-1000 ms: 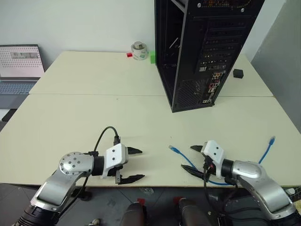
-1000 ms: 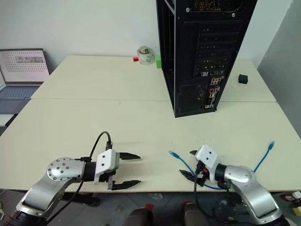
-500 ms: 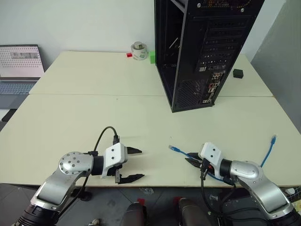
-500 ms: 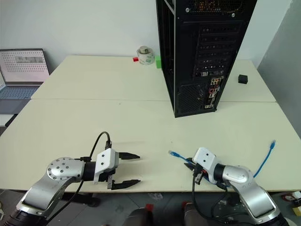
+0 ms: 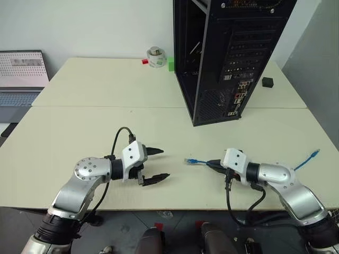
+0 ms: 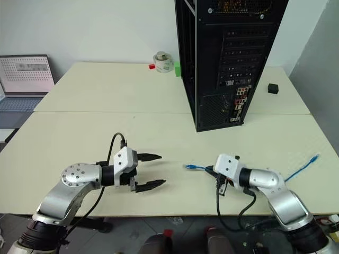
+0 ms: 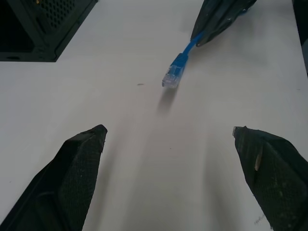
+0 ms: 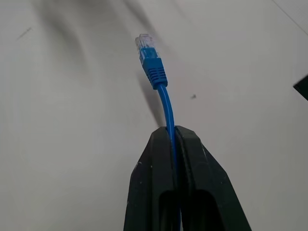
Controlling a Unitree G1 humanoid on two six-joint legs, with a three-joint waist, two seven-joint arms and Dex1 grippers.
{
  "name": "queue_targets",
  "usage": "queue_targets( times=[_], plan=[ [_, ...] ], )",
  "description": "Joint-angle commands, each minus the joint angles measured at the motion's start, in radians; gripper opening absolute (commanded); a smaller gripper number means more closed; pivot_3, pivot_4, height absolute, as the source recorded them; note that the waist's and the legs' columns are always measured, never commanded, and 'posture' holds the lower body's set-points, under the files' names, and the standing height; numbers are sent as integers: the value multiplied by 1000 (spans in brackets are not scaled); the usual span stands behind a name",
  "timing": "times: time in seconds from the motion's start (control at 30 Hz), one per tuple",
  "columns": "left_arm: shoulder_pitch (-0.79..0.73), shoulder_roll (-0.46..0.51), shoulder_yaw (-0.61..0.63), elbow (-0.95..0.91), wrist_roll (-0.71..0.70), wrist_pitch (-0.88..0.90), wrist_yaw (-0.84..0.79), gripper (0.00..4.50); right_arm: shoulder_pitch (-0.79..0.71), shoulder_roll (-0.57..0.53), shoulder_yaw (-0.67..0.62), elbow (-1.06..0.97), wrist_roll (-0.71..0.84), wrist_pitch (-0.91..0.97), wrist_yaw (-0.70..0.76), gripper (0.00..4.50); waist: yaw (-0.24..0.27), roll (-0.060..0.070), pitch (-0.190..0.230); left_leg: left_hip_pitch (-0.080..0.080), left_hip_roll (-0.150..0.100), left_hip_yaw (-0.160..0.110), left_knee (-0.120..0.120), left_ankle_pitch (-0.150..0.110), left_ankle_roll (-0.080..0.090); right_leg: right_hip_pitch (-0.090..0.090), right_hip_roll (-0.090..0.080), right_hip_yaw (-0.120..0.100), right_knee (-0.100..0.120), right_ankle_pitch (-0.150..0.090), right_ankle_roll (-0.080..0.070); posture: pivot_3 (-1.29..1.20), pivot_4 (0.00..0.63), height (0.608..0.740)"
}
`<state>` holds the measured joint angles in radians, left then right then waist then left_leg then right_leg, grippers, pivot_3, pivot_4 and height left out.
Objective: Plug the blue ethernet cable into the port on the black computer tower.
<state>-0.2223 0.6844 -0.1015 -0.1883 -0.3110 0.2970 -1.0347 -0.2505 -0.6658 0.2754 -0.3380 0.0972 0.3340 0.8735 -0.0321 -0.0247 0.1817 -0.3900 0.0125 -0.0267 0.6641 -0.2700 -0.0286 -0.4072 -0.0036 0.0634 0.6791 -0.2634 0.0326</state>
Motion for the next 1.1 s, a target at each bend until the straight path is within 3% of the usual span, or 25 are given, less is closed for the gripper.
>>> queue_targets(
  times=[0.03, 0.33, 0.6, 0.97, 1.1],
  plan=[
    [-51, -23, -7, 3, -15, 17, 2, 4500, -72, 5, 13, -5, -2, -24, 39, 51, 0, 0, 0, 0, 0, 0, 0, 0, 0, 0, 0, 0, 0, 0, 0, 0, 150, 740],
    [-92, -38, -44, 15, -22, 46, -57, 4500, -140, 42, 56, 27, -25, -24, 52, 51, 0, 0, 0, -1, 0, -1, 0, 0, 0, 0, 0, -1, 0, 0, 0, 0, 150, 740],
    [-109, -55, -50, 50, -25, 40, -90, 3057, -148, 51, 55, 24, -32, -20, 53, 0, 0, 0, 0, -1, 0, -1, 0, 0, 0, 0, 0, -1, 0, 0, 0, 0, 150, 740],
    [-123, -73, -55, 96, 1, 11, -97, 371, -143, 52, 51, 17, -34, -20, 53, 0, 0, 0, 0, -1, 0, -1, 0, 0, 0, 0, 0, -1, 0, 0, 0, 0, 150, 740],
    [-122, -83, -59, 109, 14, -11, -92, 269, -143, 50, 52, 16, -36, -21, 56, 0, 0, 0, 0, -1, 0, -1, 0, 0, 0, 0, 0, -1, 0, 0, 0, 0, 150, 740]
  ],
)
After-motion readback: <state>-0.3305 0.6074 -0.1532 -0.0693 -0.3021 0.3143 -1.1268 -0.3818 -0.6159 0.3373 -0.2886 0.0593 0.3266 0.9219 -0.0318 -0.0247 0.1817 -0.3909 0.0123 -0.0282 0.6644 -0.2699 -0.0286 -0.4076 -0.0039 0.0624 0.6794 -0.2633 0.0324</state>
